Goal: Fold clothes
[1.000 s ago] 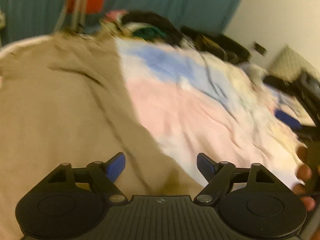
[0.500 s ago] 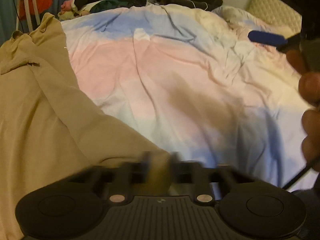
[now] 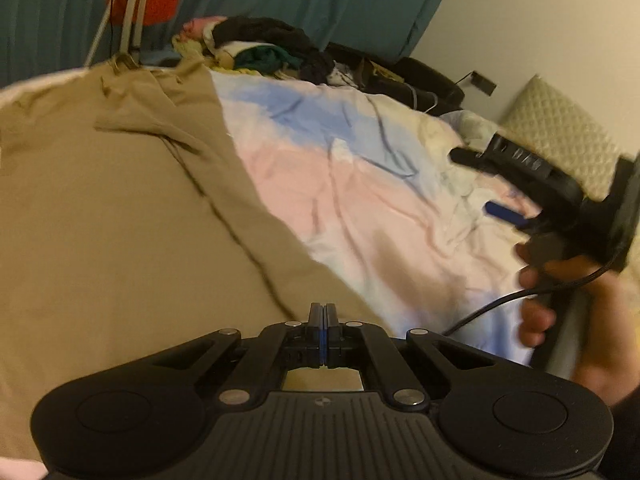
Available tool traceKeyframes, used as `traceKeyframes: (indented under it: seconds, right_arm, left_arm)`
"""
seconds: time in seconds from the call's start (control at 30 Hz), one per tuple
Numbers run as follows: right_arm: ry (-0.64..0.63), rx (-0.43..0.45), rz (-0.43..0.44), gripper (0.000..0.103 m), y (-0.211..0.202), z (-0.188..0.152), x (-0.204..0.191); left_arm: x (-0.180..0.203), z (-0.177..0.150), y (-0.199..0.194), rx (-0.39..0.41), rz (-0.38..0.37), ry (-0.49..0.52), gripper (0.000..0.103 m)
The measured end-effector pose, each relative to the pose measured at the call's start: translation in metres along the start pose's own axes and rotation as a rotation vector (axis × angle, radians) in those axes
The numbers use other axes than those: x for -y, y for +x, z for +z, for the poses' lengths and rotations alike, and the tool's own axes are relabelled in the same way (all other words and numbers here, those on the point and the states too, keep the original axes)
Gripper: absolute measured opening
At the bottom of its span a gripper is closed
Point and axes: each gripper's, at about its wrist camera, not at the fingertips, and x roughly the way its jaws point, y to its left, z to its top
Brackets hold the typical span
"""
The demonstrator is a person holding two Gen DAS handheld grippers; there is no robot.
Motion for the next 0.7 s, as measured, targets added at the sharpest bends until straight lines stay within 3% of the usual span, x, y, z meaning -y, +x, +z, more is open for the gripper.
traceKeyframes:
  seconds: [0.03, 0.13, 0.2, 0.37, 0.53, 0.7]
  right_arm:
    - [-0.003, 0.001, 0.017, 0.093, -0.003, 0.0, -0.003]
    - [-0.02, 0.01, 0.042, 0.093, -0.011, 0.0, -0.01]
    - [-0.036, 0.018, 0.045, 0.093, -0.016, 0.0, -0.014]
    - [-0.001, 0.022, 0.035, 0.093, -0.013, 0.002, -0.005]
    - [0.044, -0.036, -0.013, 0.093, 0.008, -0.002, 0.009]
    - [0.091, -0.071, -0.033, 0.093, 0.02, -0.007, 0.019]
  left_arm:
    - [0.0, 0.0, 0.003, -0.001, 0.013, 0.013, 0.0]
    - [0.013, -0.005, 0.019, -0.013, -0.003, 0.08, 0.018]
    - [0.028, -0.009, 0.035, -0.022, -0.023, 0.157, 0.043]
    - [0.066, -0.019, 0.075, -0.044, -0.074, 0.346, 0.044]
    - [0.09, -0.034, 0.108, -0.037, -0.092, 0.478, 0.045]
    - [0.086, -0.041, 0.128, -0.044, -0.056, 0.463, 0.031]
